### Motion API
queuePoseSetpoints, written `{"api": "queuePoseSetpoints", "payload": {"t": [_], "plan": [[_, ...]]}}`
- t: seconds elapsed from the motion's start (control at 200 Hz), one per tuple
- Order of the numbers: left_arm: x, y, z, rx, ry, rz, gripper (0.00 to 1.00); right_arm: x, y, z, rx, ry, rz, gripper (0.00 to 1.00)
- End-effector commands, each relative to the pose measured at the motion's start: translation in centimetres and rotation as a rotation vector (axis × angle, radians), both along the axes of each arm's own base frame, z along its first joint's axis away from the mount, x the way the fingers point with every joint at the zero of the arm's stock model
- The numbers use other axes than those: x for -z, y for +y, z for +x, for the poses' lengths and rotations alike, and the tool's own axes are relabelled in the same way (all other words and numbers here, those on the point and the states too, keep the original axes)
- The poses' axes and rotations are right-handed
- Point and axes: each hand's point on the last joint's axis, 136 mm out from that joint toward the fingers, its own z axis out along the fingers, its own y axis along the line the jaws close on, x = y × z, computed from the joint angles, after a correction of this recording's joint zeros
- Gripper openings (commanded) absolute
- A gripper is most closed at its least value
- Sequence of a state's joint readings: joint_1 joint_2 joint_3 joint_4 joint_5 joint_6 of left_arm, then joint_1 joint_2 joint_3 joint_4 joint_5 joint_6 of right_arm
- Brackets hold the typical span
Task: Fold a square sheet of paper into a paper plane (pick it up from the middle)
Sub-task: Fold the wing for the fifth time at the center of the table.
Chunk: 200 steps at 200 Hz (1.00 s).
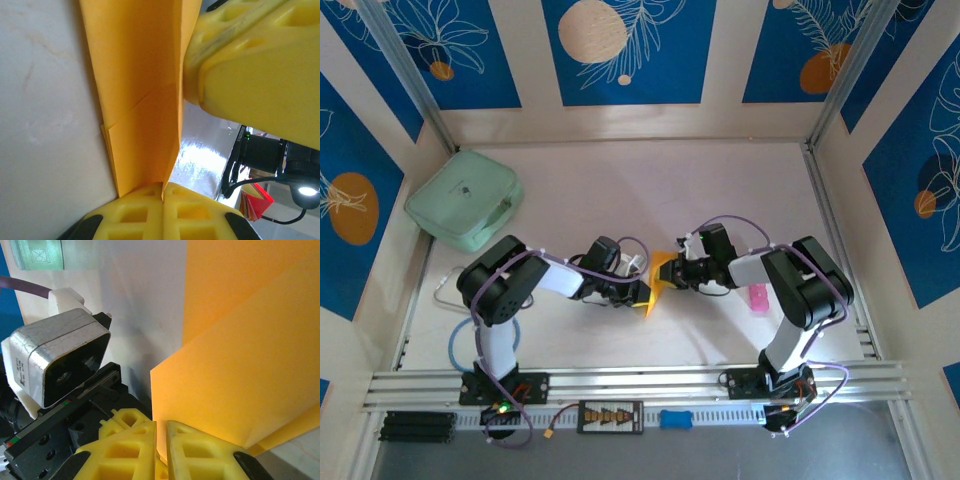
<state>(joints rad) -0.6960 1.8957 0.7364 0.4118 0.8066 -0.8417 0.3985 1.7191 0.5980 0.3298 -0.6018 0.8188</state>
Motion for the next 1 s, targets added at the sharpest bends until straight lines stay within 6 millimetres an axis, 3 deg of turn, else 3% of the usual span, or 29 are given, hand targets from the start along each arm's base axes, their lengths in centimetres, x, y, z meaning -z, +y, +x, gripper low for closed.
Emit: {"api": "queuePoseSetpoints", "payload": {"t": [0.0,0.25,0.685,0.865,0.995], "plan": [[3.5,2.8,0.3,-0.097,0.06,0.138,0.0,-0.4,0.3,0.5,-0.024,-0.02,0.023,0.15],[4.0,3.2,0.3,-0.114,0.075,0.157,0.0,0.4,0.3,0.8,-0.019,0.0,0.017,0.15],[4.4,3.8,0.3,-0.126,0.077,0.188,0.0,3.5,-0.1,0.5,0.015,0.108,-0.088,0.13],[3.1,3.5,-0.1,-0.084,0.059,0.161,0.14,4.6,-0.7,0.2,0.034,0.148,-0.138,0.13],[2.3,3.2,-1.0,-0.035,0.067,0.143,0.16,4.7,-0.9,0.2,0.041,0.156,-0.152,0.13]]}}
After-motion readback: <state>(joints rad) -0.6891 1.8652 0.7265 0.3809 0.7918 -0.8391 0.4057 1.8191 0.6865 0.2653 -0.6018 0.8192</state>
